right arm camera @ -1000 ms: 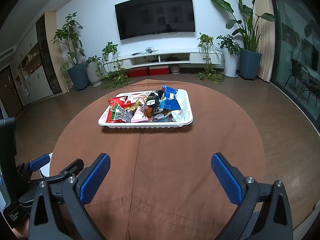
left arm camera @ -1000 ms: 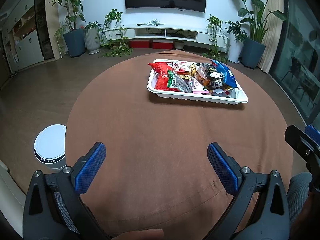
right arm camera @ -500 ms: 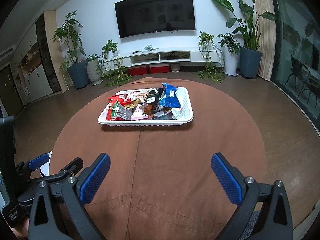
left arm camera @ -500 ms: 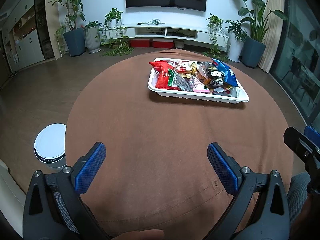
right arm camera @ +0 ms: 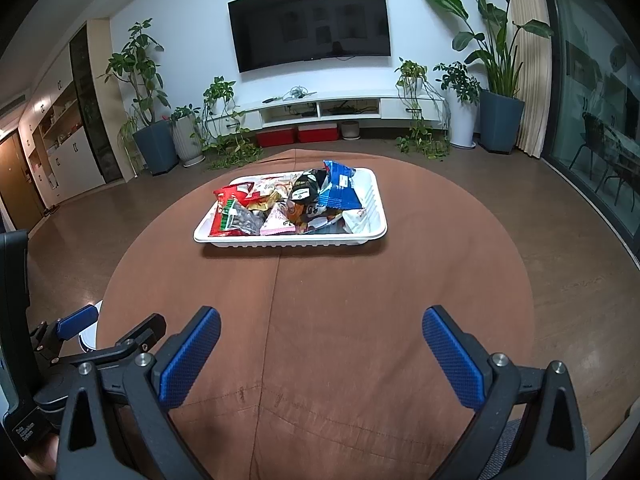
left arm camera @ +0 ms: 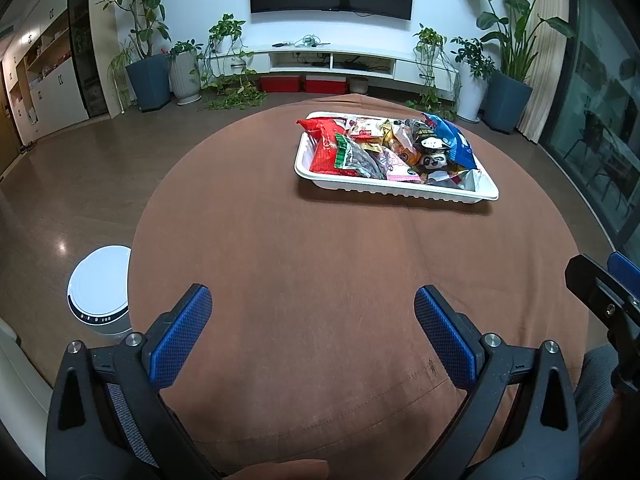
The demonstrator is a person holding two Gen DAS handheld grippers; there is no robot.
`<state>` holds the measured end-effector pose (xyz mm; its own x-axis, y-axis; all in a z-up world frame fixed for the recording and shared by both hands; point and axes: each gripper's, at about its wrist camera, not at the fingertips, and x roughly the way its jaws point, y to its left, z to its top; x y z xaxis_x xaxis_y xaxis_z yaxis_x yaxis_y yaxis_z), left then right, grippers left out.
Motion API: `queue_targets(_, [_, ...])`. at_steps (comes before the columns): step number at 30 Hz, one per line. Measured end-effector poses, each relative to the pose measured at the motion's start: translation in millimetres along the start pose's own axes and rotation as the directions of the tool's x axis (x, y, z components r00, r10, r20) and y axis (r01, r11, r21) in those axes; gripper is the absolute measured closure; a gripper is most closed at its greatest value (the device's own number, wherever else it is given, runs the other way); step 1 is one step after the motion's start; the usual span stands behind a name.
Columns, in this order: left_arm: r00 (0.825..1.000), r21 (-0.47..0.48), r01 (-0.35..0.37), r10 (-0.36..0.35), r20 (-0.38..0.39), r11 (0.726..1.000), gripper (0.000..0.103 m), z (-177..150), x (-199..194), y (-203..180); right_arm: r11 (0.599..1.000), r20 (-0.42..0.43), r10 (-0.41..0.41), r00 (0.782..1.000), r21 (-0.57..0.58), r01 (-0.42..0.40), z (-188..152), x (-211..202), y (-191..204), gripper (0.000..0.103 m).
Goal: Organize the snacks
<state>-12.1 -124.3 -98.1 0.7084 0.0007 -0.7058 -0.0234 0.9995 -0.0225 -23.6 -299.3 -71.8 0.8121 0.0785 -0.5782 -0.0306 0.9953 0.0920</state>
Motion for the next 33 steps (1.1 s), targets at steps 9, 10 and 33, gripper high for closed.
queue_targets(9, [1.0, 0.002, 0.0, 0.0, -0.004, 1.0, 0.0, -0.6, 2.0, -0.8, 1.0, -0.001, -0.001, 1.0, 0.0, 0.001, 0.8, -0.4, -0.1, 0.0])
queue_targets(10, [1.0, 0.002, -0.002, 0.002, -0.004, 1.0, 0.0, -0.5, 2.2, -2.0, 1.0, -0.002, 0.0, 1.0, 0.0, 0.0, 2.2, -0.3, -0.3, 0.0])
queue_targets(33, [1.0, 0.004, -0.004, 0.004, -0.006, 1.0, 0.0, -0.2, 3.9, -2.3, 1.0, -0.006, -0.001, 1.0, -0.001, 0.001, 3.6, -0.4, -0.9, 0.0])
